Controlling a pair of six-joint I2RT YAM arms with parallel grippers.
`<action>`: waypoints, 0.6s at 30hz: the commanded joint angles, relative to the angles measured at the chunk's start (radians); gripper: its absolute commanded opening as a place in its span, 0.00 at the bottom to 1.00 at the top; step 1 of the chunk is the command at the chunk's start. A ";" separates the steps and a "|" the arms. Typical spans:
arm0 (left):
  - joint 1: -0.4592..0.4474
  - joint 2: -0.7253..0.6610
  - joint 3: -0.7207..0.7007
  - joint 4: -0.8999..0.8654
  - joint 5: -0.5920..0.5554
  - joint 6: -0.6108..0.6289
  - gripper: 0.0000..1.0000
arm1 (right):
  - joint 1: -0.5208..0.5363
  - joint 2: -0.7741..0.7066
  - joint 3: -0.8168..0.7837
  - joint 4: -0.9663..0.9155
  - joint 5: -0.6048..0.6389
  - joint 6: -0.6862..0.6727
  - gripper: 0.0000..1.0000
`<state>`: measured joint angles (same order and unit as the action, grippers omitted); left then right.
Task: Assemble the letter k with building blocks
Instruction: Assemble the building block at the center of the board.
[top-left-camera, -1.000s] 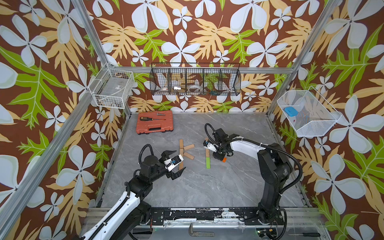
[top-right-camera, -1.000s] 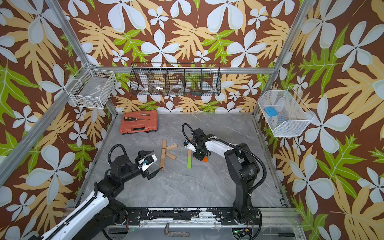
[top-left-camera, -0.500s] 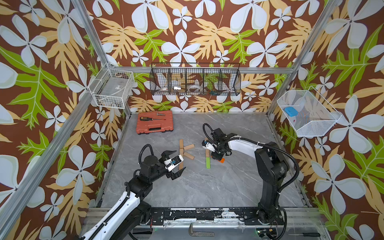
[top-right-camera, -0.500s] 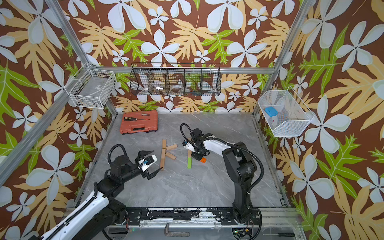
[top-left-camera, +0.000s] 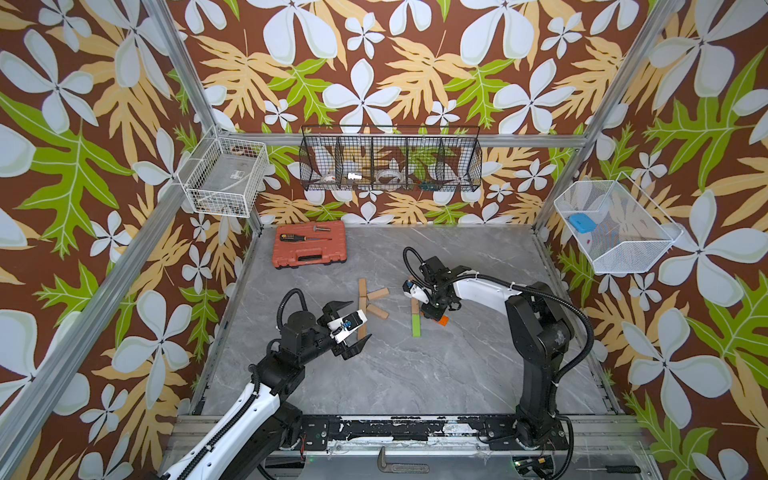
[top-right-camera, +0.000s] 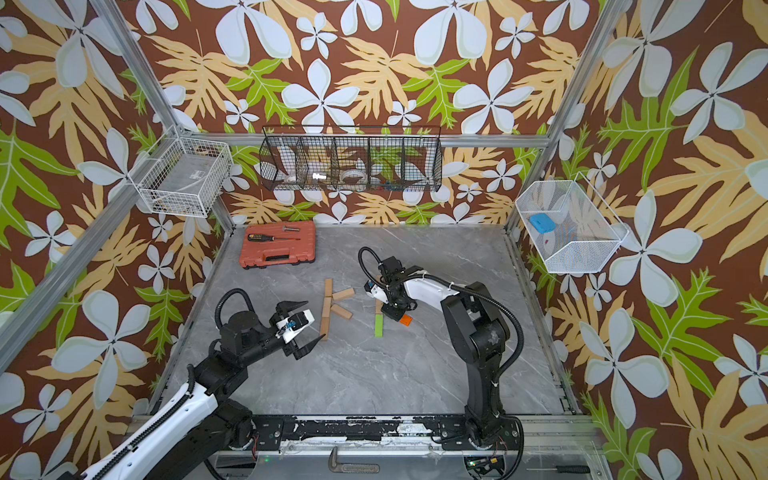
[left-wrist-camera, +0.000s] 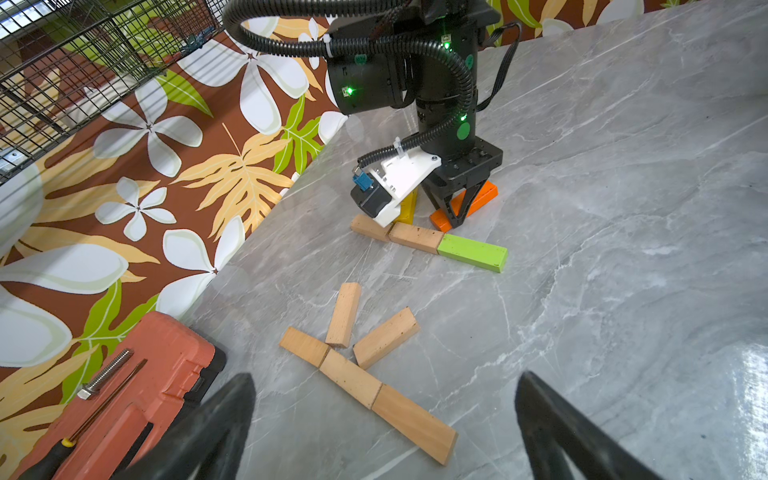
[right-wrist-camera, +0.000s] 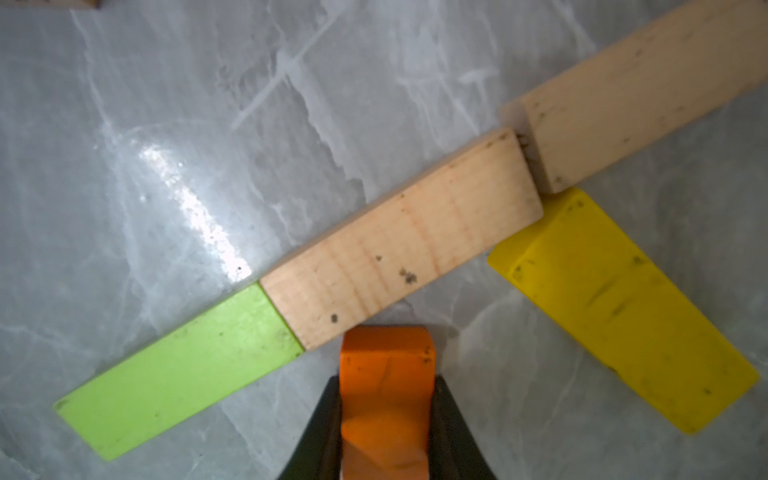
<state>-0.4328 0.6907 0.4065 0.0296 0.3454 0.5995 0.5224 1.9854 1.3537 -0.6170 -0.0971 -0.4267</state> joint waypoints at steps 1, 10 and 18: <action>0.002 -0.002 0.000 0.013 0.008 0.003 0.99 | 0.002 0.011 0.015 0.005 0.008 0.010 0.22; 0.002 -0.002 0.000 0.013 0.006 0.003 0.99 | 0.001 0.021 0.033 -0.014 0.001 -0.006 0.27; 0.002 0.001 0.000 0.012 0.006 0.003 0.99 | 0.002 0.003 0.013 -0.018 -0.018 -0.009 0.32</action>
<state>-0.4328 0.6910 0.4065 0.0296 0.3450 0.5999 0.5232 1.9976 1.3708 -0.6220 -0.1028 -0.4316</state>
